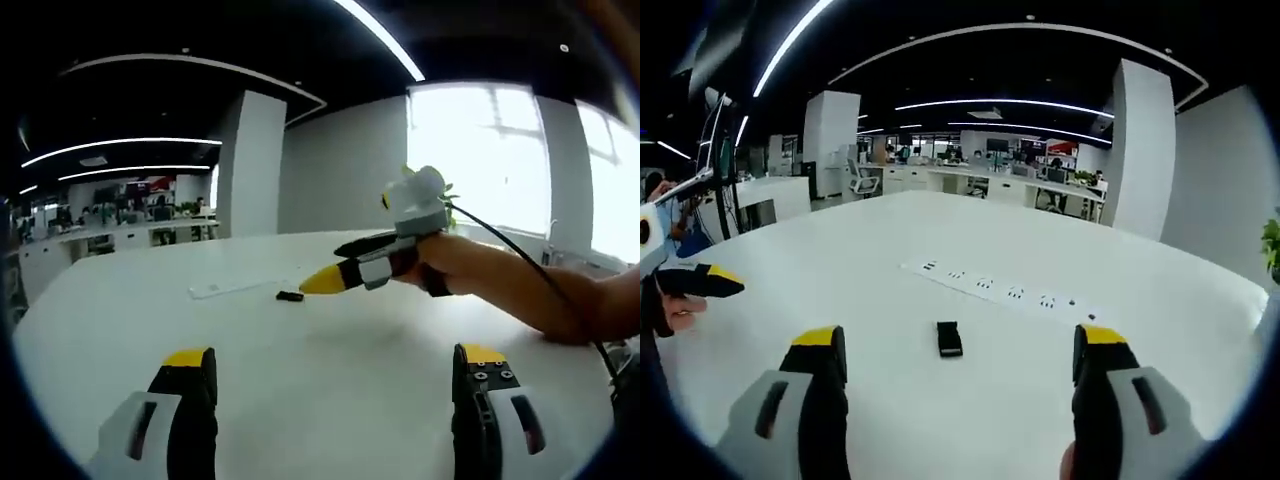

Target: Snap the two parts of the plastic buckle together until the buckle closes and remains connected.

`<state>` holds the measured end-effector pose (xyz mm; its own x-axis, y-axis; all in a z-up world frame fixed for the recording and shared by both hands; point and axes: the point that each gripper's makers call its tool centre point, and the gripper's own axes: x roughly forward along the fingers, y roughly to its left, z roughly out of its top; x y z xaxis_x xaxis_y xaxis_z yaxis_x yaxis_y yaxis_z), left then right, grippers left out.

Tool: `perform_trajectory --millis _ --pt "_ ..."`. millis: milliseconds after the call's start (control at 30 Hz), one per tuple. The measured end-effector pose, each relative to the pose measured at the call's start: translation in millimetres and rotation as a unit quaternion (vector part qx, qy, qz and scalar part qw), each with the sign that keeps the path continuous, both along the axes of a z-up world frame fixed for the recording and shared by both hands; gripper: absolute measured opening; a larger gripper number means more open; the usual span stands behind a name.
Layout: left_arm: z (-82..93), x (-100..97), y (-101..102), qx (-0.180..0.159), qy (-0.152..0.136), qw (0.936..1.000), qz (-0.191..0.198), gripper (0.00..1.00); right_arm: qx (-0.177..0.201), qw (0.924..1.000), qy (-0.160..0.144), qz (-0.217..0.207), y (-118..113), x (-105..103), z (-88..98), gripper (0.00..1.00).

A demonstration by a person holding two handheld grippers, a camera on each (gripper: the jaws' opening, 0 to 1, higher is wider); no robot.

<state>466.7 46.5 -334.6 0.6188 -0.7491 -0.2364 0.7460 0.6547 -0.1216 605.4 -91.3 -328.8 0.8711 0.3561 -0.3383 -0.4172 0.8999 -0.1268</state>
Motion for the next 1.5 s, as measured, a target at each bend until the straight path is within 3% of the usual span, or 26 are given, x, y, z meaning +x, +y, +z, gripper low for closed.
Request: perform_trajectory --millis 133,467,600,733,833,1000,1500 --pt "0.8 -2.2 -1.4 0.005 -0.008 1.0 0.003 0.99 0.001 0.9999 0.013 -0.001 1.2 -3.4 -7.3 0.91" --pt "1.6 -1.2 -2.1 0.004 -0.009 0.9999 0.0 0.99 -0.007 0.9999 0.006 -0.006 -2.2 -9.8 -8.6 0.91" --pt "1.5 -0.2 -1.7 0.004 -0.009 0.9999 0.001 0.99 0.002 1.0 -0.002 -0.003 -2.0 -15.9 -3.5 0.81" --pt "2.3 -4.4 -4.4 0.002 -0.011 0.9999 0.0 0.99 0.009 1.0 0.0 0.001 -3.8 -18.5 -0.7 0.87" --pt "0.4 -8.8 -6.8 0.008 -0.011 0.9999 -0.002 0.99 -0.016 0.9998 0.005 0.008 -6.2 -26.6 -7.2 0.9" --pt "0.9 -18.0 -14.3 0.01 -0.016 0.9997 -0.012 0.99 -0.012 0.9999 0.005 0.003 -15.7 -27.7 -8.4 0.91" --pt "-1.1 -14.5 -10.9 0.012 -0.009 0.9998 -0.01 0.99 0.0 0.9999 -0.009 0.006 -19.5 -60.0 -0.5 0.9"
